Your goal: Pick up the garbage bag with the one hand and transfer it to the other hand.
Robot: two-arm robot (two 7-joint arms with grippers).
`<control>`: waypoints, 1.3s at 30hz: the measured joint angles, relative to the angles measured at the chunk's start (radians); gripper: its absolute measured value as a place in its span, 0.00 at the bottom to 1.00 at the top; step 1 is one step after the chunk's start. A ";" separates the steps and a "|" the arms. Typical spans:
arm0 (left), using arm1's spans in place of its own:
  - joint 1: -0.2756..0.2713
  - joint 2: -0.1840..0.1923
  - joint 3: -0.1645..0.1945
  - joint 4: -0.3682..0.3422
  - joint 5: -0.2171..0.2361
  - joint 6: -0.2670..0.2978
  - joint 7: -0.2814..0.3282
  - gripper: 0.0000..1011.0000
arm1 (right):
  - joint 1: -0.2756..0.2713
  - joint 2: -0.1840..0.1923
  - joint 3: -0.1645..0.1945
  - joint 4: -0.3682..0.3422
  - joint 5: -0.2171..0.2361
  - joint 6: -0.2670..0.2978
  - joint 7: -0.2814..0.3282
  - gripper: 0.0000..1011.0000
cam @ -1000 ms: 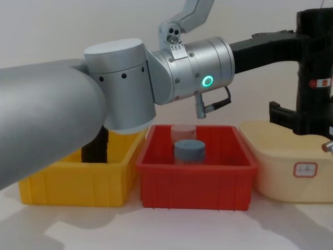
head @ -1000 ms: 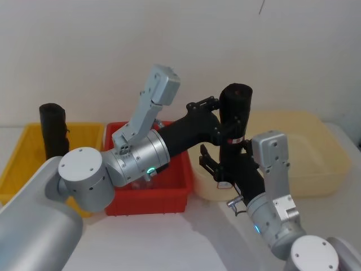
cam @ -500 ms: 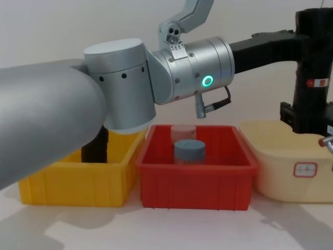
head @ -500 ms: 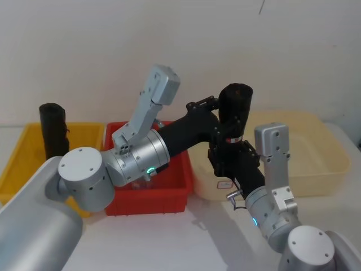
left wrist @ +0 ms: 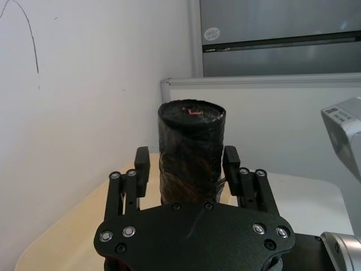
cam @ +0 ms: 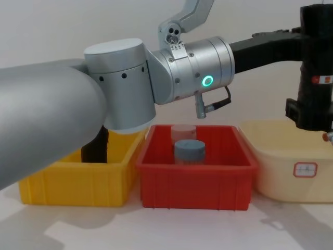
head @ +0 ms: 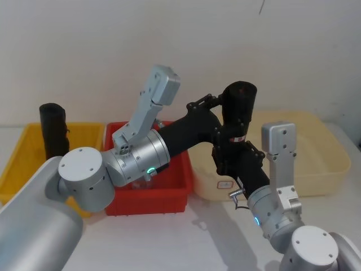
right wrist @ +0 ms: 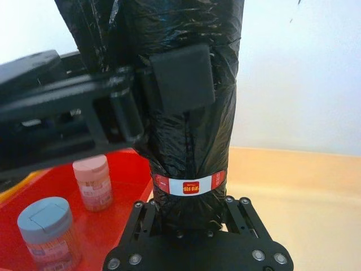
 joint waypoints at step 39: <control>0.000 0.000 0.000 0.000 0.000 0.000 0.001 0.99 | 0.249 0.073 0.161 0.289 -0.039 0.126 -0.037 0.45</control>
